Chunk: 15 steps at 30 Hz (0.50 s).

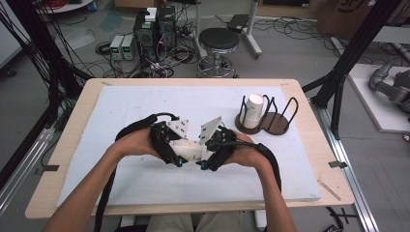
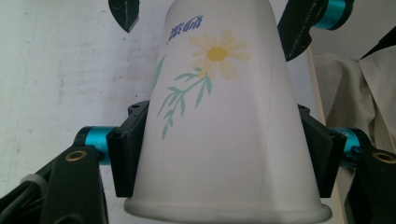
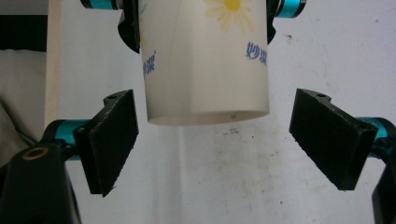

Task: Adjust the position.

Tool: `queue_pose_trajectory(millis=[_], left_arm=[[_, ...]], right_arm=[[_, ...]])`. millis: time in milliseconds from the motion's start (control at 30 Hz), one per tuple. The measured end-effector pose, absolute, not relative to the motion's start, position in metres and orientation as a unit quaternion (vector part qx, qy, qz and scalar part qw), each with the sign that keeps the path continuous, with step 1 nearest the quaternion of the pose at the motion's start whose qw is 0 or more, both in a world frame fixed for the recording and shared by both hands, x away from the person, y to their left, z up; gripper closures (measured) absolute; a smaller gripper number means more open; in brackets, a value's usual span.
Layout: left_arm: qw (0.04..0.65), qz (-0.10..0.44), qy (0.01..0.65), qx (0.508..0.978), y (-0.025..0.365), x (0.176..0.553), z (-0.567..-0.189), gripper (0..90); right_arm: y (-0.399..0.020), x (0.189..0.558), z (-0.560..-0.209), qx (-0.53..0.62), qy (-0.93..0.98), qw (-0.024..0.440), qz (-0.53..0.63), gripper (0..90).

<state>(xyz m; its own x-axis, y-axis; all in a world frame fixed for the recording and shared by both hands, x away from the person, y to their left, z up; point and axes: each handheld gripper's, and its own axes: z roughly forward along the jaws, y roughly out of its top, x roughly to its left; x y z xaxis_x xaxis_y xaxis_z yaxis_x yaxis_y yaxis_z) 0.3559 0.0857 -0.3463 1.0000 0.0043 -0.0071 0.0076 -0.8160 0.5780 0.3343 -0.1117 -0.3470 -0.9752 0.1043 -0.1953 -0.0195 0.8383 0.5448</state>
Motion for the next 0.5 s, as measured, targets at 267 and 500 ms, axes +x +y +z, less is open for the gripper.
queue_pose_trajectory(millis=[267, 500], left_arm=[[0.303, -0.006, 0.003, 0.953, 0.0797, 0.3545, -0.348, 29.8], [0.302, -0.004, 0.002, 0.953, 0.0792, 0.3546, -0.3483, 29.7]], right_arm=[[-0.1085, 0.3334, -0.3484, 0.015, 0.954, 0.106, 0.281, 16.7], [-0.1074, 0.3326, -0.3483, 0.009, 0.956, 0.099, 0.277, 30.8]])
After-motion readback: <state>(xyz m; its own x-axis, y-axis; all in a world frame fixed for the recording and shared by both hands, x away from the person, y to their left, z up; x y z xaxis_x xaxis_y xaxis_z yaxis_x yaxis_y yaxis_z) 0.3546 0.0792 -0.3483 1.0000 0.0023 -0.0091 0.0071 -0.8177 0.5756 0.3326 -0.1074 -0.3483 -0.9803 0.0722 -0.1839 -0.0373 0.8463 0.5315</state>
